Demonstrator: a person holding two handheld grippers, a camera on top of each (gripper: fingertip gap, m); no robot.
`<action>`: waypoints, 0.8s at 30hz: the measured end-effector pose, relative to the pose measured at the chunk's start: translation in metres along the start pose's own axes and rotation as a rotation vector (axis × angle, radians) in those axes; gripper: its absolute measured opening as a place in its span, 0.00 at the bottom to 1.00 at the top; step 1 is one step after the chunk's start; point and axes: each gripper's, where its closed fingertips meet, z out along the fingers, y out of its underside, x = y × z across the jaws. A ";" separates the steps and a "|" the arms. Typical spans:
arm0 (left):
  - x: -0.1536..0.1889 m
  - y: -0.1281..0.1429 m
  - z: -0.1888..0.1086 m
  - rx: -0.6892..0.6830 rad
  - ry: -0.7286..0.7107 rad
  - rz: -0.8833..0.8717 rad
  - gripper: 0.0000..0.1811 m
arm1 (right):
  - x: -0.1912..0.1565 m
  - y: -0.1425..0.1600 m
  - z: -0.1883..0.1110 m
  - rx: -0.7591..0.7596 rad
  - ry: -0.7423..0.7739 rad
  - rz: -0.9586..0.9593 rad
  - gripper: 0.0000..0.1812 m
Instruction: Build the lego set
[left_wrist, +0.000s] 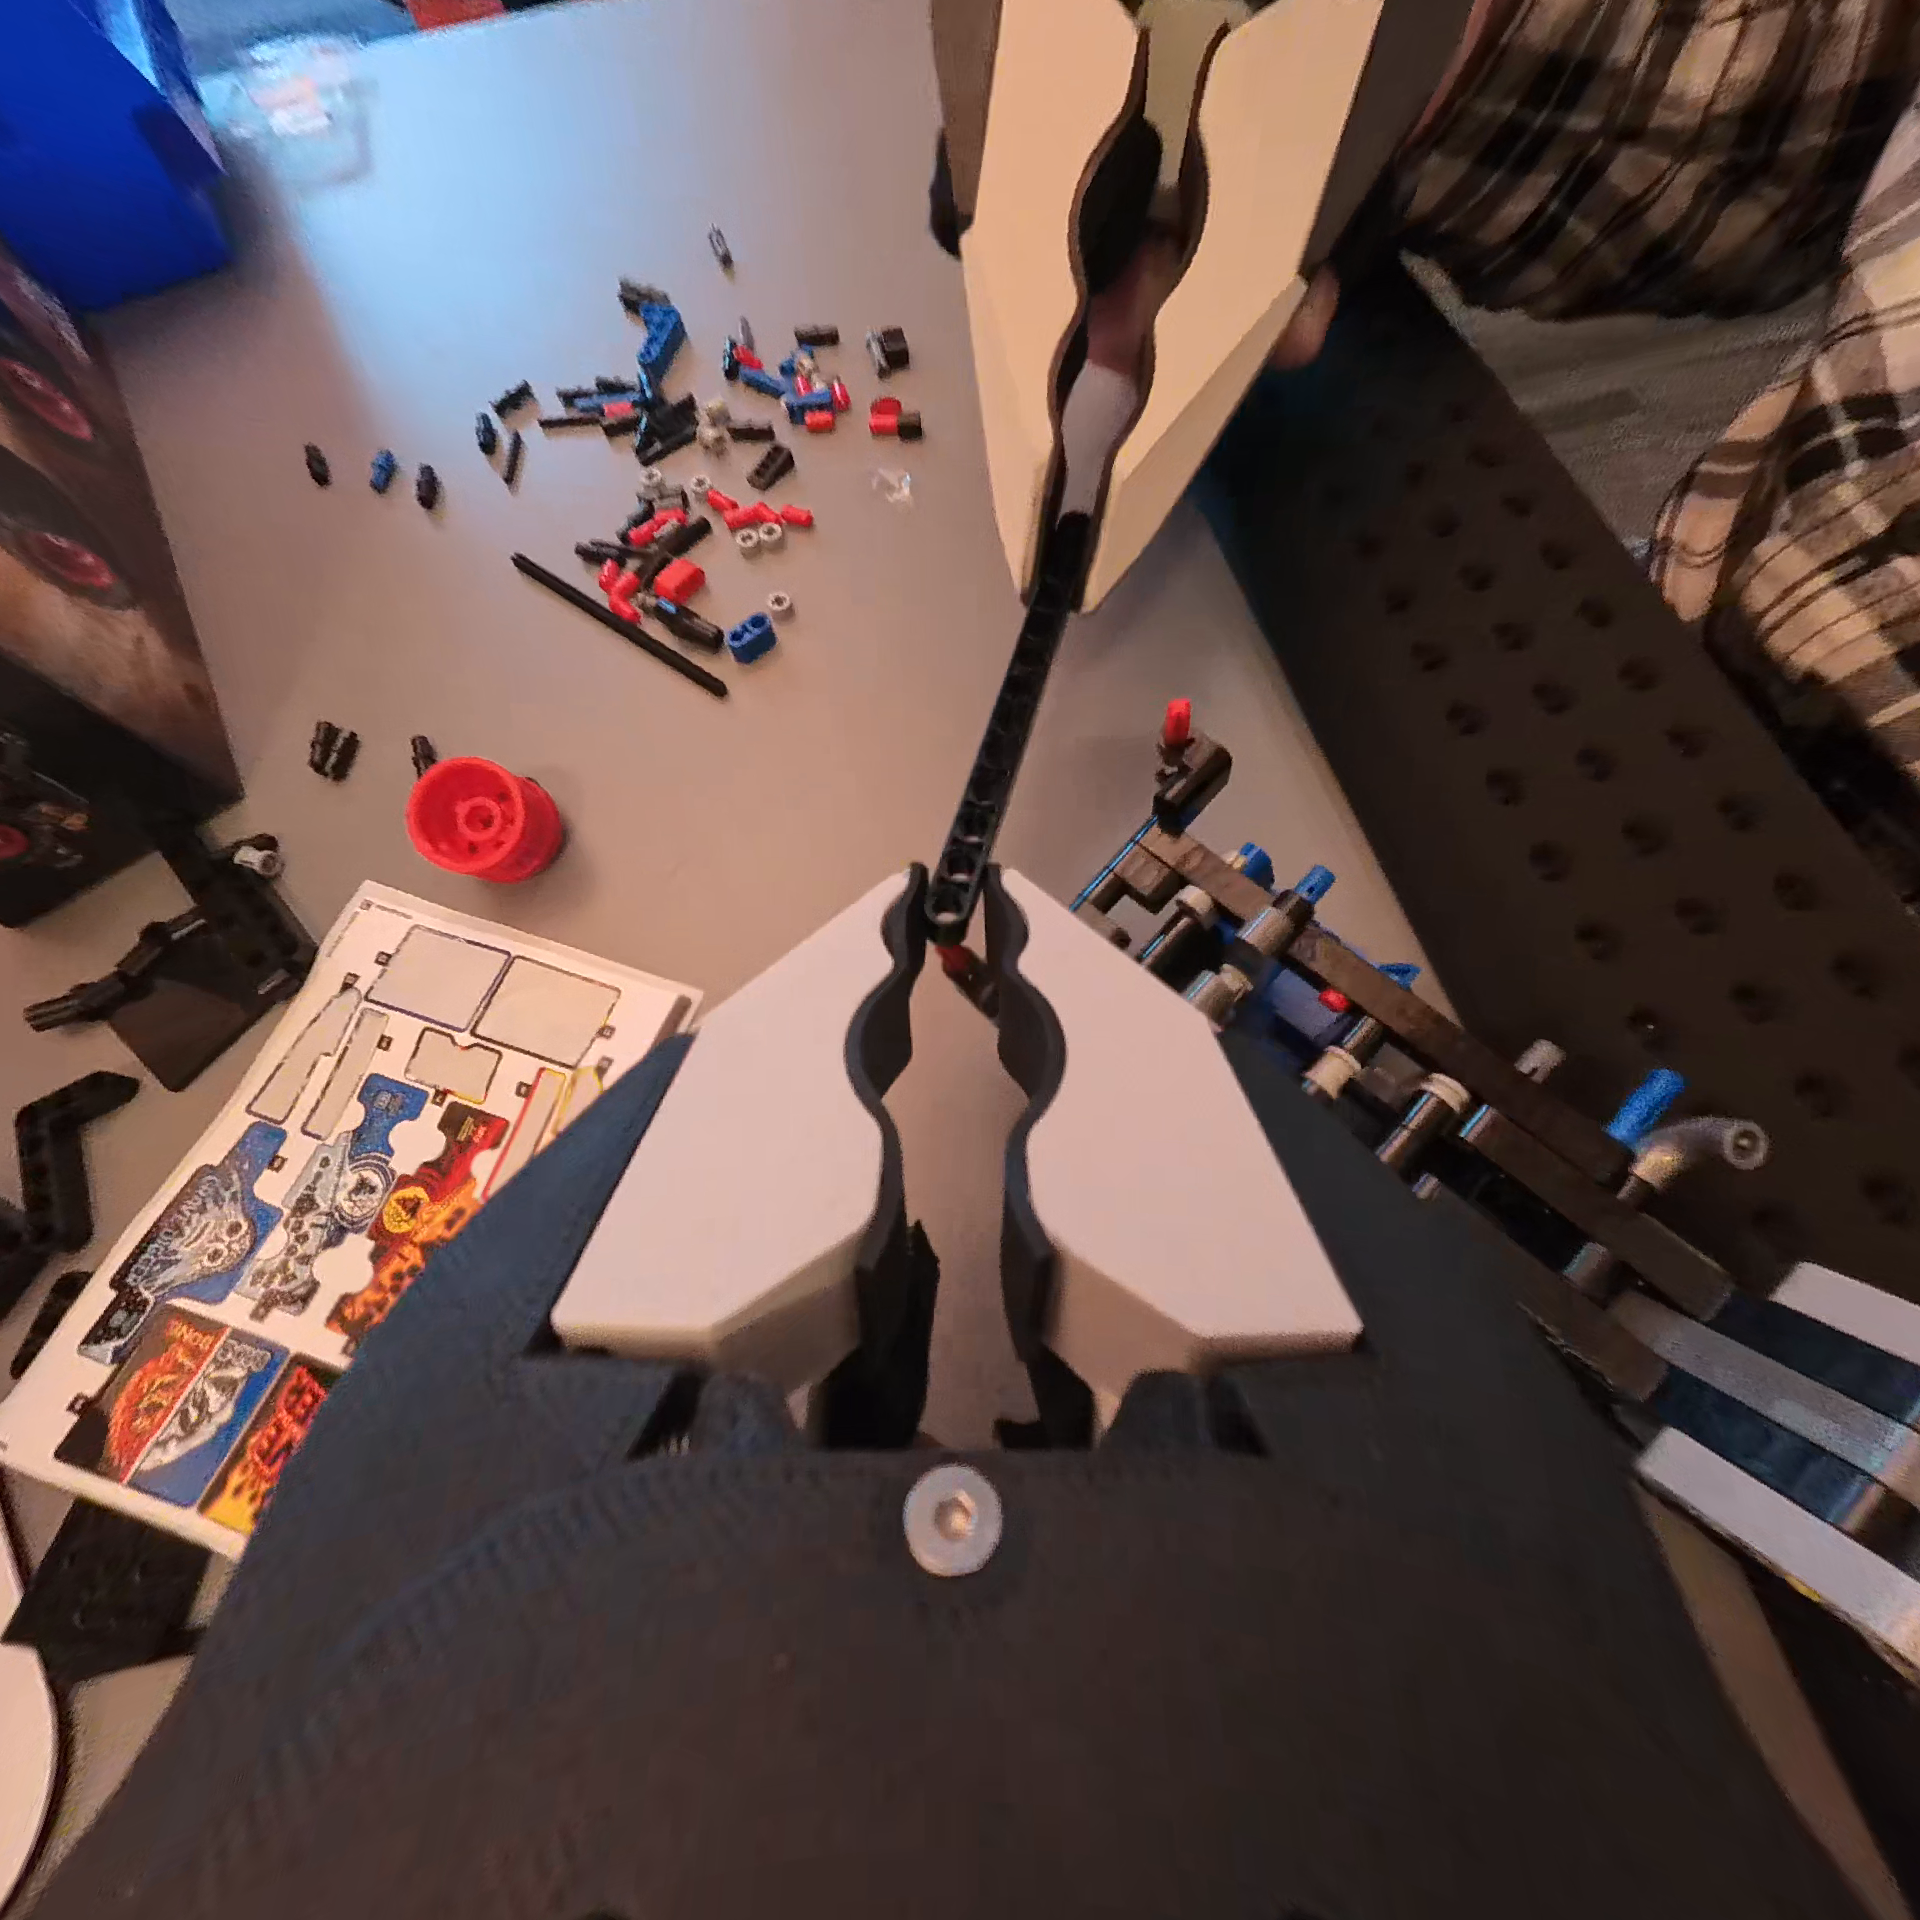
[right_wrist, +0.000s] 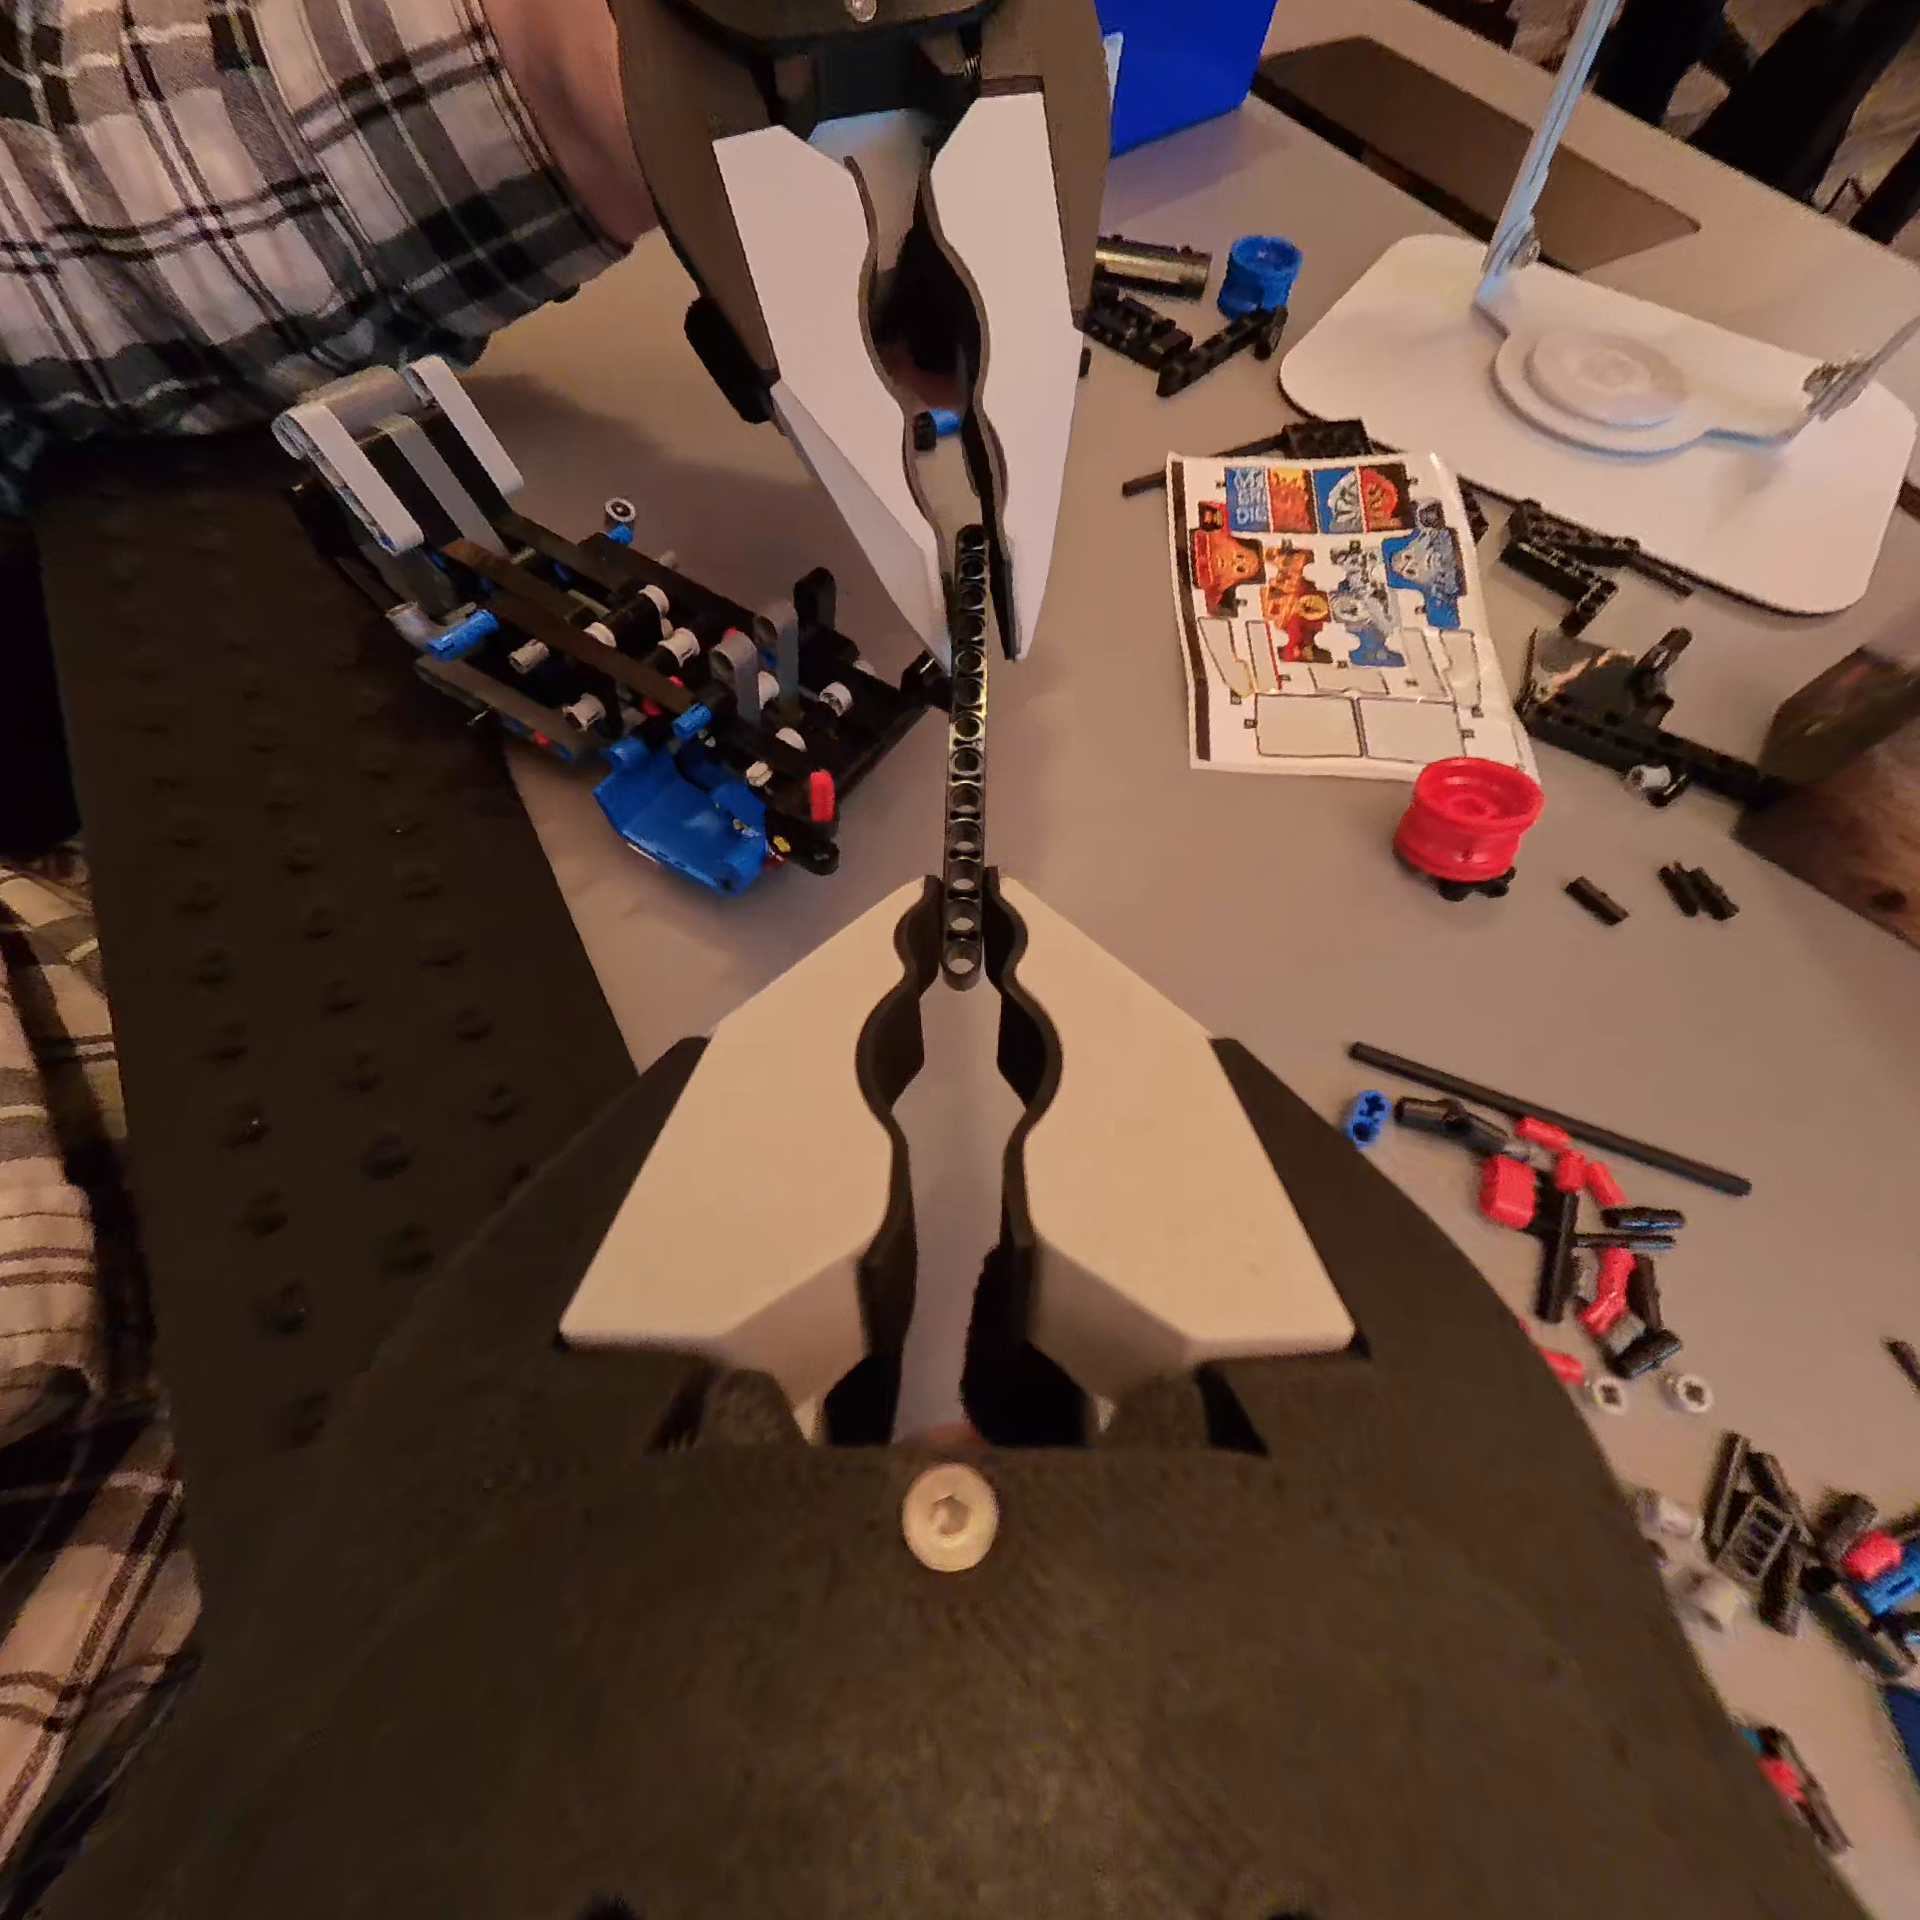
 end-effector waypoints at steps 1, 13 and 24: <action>-0.001 0.003 0.002 -0.015 -0.002 -0.004 0.05 | -0.001 0.002 0.001 -0.009 0.010 0.005 0.03; -0.018 -0.003 -0.013 0.013 -0.070 -0.099 0.23 | 0.013 0.011 0.005 -0.056 0.071 0.109 0.03; 0.000 0.018 -0.002 -0.076 0.006 -0.072 0.28 | 0.001 0.017 0.017 -0.202 -0.002 0.111 0.03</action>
